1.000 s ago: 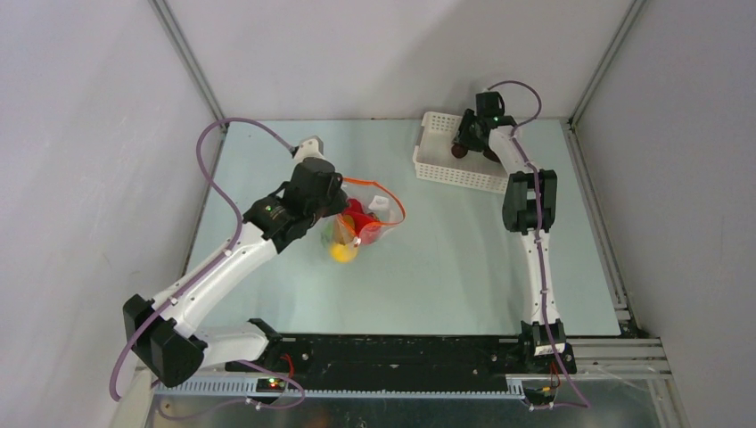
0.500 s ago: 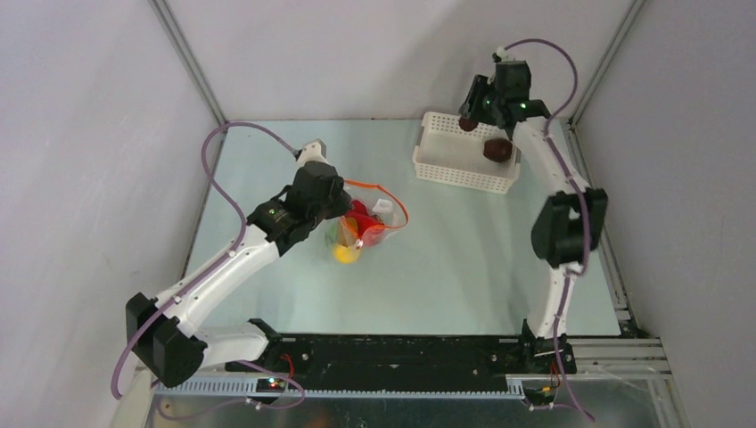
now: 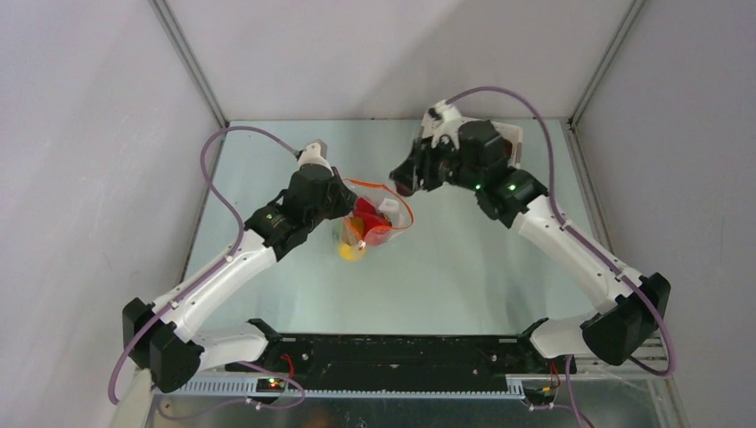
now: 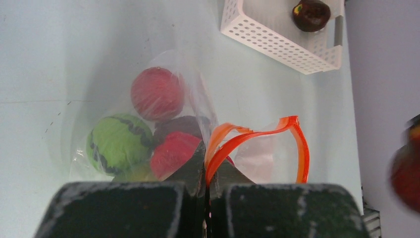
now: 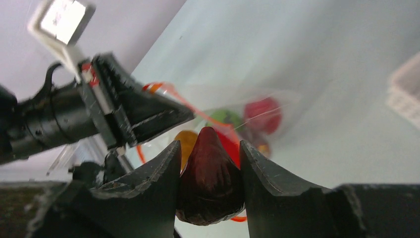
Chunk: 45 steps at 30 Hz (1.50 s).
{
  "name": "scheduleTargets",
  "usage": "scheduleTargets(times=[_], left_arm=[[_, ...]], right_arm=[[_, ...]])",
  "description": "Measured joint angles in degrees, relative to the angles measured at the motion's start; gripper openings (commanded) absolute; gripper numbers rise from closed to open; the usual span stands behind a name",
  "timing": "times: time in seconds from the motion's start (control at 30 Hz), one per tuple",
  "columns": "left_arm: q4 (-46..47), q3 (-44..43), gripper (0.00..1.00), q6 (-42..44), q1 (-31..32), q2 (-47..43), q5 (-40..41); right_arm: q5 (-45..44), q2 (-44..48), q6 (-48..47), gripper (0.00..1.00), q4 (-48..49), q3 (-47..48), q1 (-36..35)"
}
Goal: Place the food in the zip-top bag and seal the zipper
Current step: Place the fake fruit in the zipper food storage bag.
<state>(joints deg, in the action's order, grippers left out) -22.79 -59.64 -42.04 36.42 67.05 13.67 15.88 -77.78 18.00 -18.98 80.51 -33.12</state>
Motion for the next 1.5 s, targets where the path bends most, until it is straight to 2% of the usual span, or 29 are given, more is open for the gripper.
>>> scheduleTargets(times=[0.23, 0.57, 0.77, 0.83, 0.9, 0.93, 1.2, 1.5], left_arm=[[2.2, 1.5, 0.00, 0.0, 0.0, -1.6, -2.3], [4.6, 3.6, 0.00, -0.1, 0.0, -1.7, -5.0], [5.0, 3.6, 0.00, -0.1, 0.0, -1.7, -5.6], [5.0, 3.6, 0.00, -0.1, 0.0, -1.7, -5.9], [5.0, 3.6, 0.00, -0.1, 0.0, -1.7, -6.1], [5.0, 3.6, 0.00, -0.1, 0.0, -1.7, -6.1], [4.7, 3.6, 0.00, 0.0, 0.0, -1.7, -6.1], [4.4, 3.6, 0.00, 0.0, 0.0, -1.7, -6.2]], right_arm=[[-2.0, -2.6, 1.9, 0.39, 0.9, -2.2, -10.3], [-6.6, -6.4, 3.0, 0.52, -0.5, -2.3, -13.4], [-8.4, -7.5, 2.1, 0.71, -2.2, -2.4, -15.9], [-9.2, -7.6, 1.7, 0.80, -2.5, -2.4, -16.4], [-10.4, -7.8, 1.5, 0.96, -2.8, -2.4, -16.6], [-10.9, -7.9, 1.6, 0.98, -2.9, -2.4, -16.6], [-14.0, -6.9, -0.9, 1.00, -3.8, -2.6, -16.5], [-21.0, 0.4, -5.2, 1.00, -6.5, -2.9, -16.3]])
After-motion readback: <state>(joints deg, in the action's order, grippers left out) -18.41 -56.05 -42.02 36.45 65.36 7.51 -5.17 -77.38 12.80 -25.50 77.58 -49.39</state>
